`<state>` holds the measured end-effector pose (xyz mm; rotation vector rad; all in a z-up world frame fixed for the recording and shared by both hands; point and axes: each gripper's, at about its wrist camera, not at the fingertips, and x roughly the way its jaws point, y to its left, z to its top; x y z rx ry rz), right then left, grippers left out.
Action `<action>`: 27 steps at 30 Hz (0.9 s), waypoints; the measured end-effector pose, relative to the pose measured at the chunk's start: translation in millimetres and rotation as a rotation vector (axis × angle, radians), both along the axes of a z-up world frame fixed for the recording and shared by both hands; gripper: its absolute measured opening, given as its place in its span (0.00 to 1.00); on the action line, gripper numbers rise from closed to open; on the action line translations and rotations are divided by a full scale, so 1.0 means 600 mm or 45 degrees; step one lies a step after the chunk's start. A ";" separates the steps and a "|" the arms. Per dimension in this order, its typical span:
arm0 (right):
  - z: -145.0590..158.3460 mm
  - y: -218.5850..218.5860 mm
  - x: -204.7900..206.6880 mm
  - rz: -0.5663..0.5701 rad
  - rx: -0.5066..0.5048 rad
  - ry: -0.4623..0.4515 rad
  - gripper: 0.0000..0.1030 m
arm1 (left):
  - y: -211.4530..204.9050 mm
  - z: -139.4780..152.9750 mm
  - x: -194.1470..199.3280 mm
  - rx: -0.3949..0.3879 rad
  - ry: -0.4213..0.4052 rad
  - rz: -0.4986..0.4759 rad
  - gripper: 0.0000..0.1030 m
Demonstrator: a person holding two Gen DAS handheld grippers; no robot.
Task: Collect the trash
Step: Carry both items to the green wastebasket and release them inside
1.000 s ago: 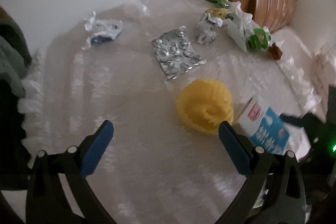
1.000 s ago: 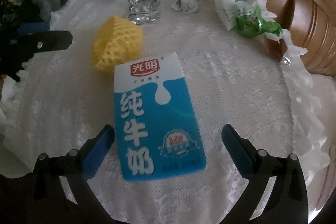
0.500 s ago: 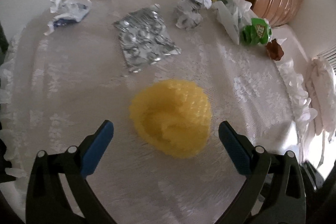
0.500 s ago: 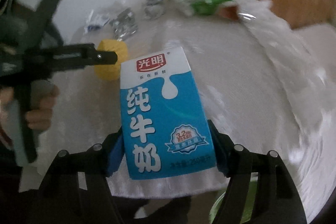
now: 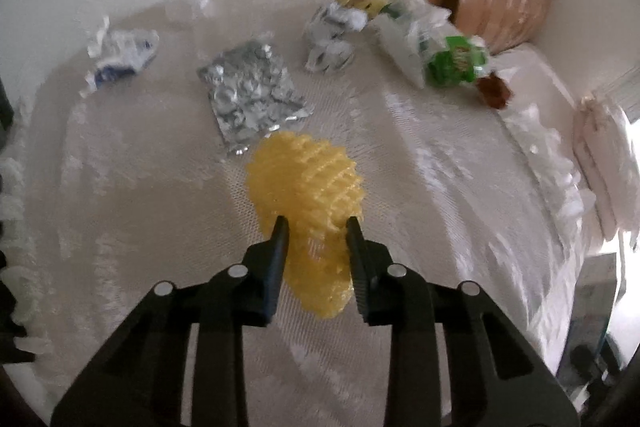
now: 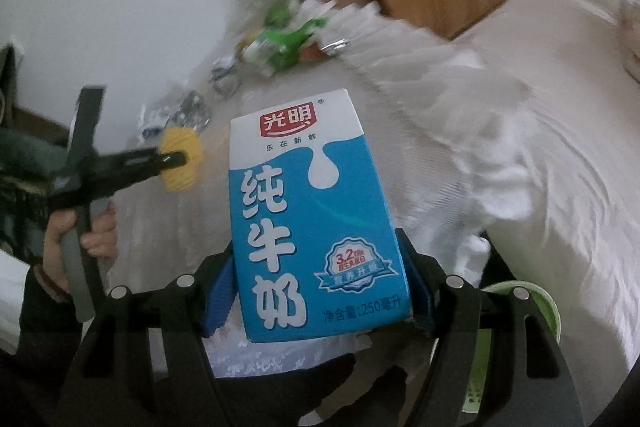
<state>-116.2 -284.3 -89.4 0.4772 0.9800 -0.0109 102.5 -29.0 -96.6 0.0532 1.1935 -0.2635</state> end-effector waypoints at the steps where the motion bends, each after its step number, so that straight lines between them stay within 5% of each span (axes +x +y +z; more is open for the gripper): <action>1: 0.002 -0.011 -0.017 -0.042 -0.013 0.002 0.69 | -0.004 0.008 -0.007 0.012 -0.021 -0.018 0.28; 6: -0.029 -0.066 -0.100 -0.238 -0.093 0.099 0.69 | -0.040 0.054 -0.094 -0.003 -0.090 -0.225 0.28; 11: -0.148 -0.114 -0.161 -0.405 -0.108 0.313 0.69 | -0.118 0.057 -0.190 -0.067 -0.021 -0.509 0.28; 17: -0.297 -0.161 -0.213 -0.607 0.008 0.537 0.78 | -0.243 0.037 -0.284 -0.009 0.032 -0.882 0.28; 19: -0.299 -0.175 -0.246 -0.680 0.016 0.549 0.92 | -0.281 0.028 -0.313 0.008 0.043 -0.984 0.28; 27: -0.224 -0.246 -0.379 -0.895 -0.030 0.493 0.98 | -0.442 -0.044 -0.432 0.070 0.173 -1.335 0.28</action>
